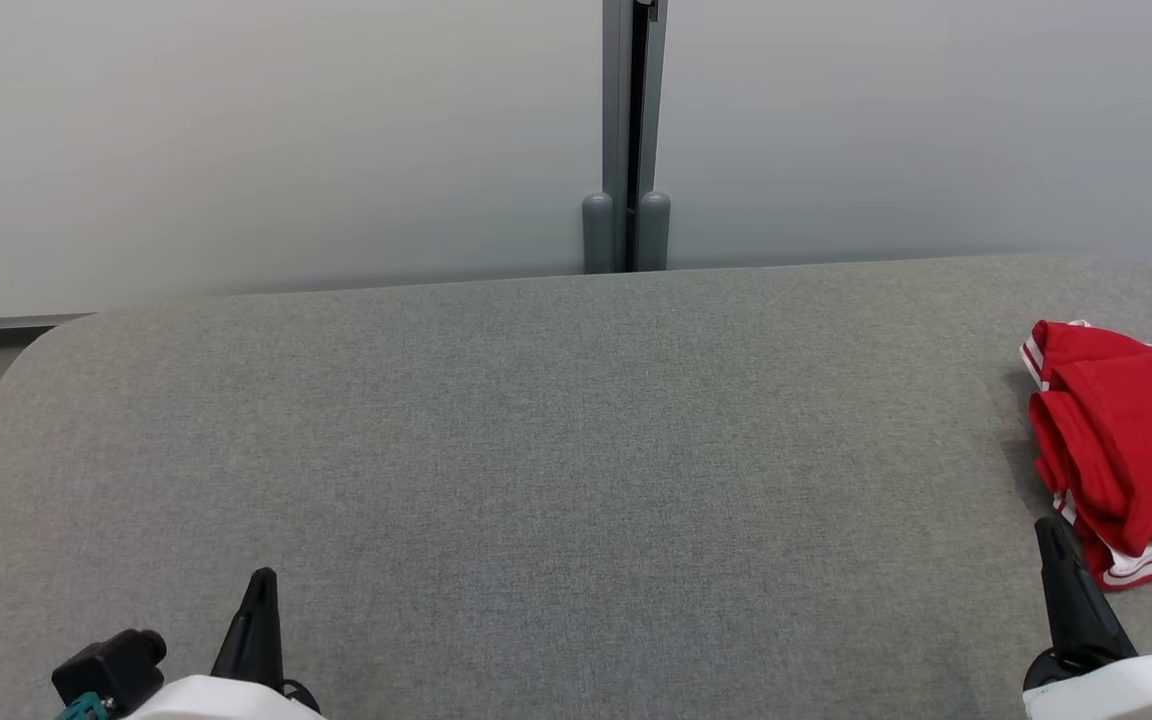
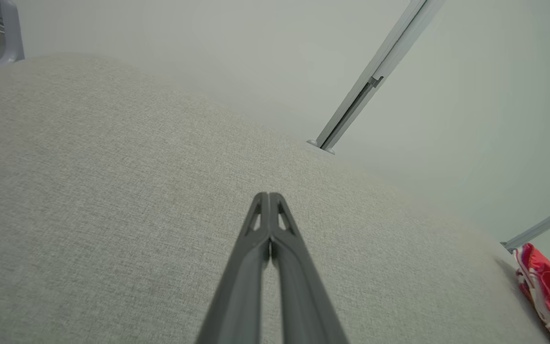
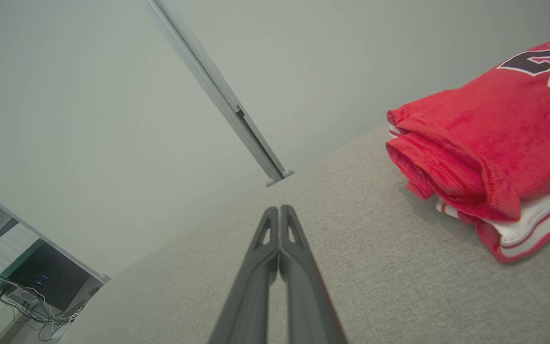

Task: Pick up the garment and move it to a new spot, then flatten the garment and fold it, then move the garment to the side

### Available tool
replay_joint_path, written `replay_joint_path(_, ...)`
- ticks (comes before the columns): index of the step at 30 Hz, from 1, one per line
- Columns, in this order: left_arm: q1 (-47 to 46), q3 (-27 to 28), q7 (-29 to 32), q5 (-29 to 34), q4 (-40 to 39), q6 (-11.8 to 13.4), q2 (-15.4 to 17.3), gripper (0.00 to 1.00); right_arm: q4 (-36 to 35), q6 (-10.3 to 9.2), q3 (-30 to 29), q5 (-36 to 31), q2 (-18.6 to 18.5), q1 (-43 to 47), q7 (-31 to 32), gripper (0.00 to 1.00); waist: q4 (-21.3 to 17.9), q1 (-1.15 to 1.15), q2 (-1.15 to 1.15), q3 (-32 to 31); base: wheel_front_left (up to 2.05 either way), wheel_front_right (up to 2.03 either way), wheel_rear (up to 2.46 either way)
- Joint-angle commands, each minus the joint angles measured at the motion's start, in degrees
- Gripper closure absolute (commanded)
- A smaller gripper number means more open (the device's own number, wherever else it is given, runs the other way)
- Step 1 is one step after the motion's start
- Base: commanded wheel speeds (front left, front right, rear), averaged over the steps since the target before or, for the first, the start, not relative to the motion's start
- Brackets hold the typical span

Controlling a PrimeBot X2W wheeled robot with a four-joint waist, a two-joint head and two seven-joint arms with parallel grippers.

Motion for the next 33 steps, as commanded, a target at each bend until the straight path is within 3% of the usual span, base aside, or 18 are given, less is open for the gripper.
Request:
replay_joint_path(1, -2.15, 0.85, 0.19, -1.52, -0.51, -0.6, 0.36, 1.0, -0.37, 0.0, -0.41, 1.63, -0.18, -1.58, 0.26, 1.0, -0.01, 0.0, 0.0, 0.02, 0.0, 0.0, 0.0)
replay_joint_path(33, -5.67, 7.36, 5.54, -22.78, 1.26, -6.69, -2.45, 1.0, 4.02, 0.01, -2.53, 23.65, 1.78, -6.11, 2.59, 1.0, -0.45, 0.0, 0.0, 0.8, 0.0, 0.0, 0.0)
